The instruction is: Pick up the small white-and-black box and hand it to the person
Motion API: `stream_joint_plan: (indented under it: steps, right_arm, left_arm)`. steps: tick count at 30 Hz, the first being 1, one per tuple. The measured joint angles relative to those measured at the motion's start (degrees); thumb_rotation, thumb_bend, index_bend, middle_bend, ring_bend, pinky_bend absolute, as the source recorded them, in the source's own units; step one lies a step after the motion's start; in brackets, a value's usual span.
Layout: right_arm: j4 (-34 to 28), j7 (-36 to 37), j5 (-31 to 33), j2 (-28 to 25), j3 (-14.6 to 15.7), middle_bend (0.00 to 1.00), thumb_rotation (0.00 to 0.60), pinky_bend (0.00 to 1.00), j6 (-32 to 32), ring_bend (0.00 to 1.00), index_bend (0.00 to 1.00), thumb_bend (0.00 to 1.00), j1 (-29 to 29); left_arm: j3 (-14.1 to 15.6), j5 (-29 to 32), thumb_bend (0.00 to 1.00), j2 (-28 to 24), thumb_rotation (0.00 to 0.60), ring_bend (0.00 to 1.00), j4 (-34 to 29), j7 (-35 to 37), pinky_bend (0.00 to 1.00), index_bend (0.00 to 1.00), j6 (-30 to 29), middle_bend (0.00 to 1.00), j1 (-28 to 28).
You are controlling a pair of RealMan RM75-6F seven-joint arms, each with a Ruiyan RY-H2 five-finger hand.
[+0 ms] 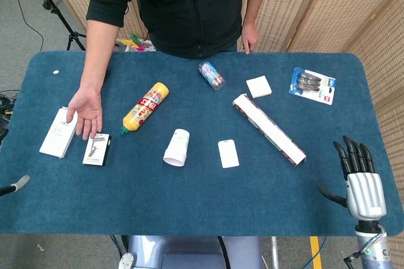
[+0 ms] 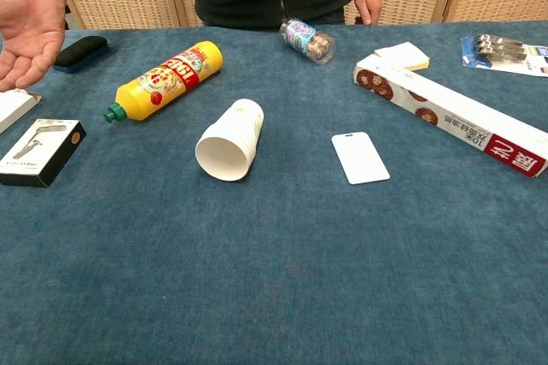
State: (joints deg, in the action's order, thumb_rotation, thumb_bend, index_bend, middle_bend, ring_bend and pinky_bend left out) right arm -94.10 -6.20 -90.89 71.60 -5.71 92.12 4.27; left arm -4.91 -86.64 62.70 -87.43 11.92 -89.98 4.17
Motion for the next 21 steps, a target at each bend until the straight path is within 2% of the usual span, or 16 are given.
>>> stream_joint_plan:
  steps: [13, 21]
  right_arm:
    - [-0.20, 0.29, -0.04, -0.20, 0.02, 0.00, 0.600, 0.00, 0.03, 0.00, 0.00, 0.00, -0.05]
    - [-0.24, 0.35, 0.42, -0.29, -0.04, 0.00, 0.600, 0.00, -0.45, 0.00, 0.00, 0.00, 0.06]
  left_arm:
    - [0.33, 1.23, 0.00, -0.75, 0.600, 0.00, -0.04, 0.31, 0.00, 0.00, 3.68, 0.00, 0.94]
    - [1.61, 2.05, 0.00, -1.65, 0.600, 0.00, 4.48, 6.02, 0.00, 0.00, 14.72, 0.00, 4.73]
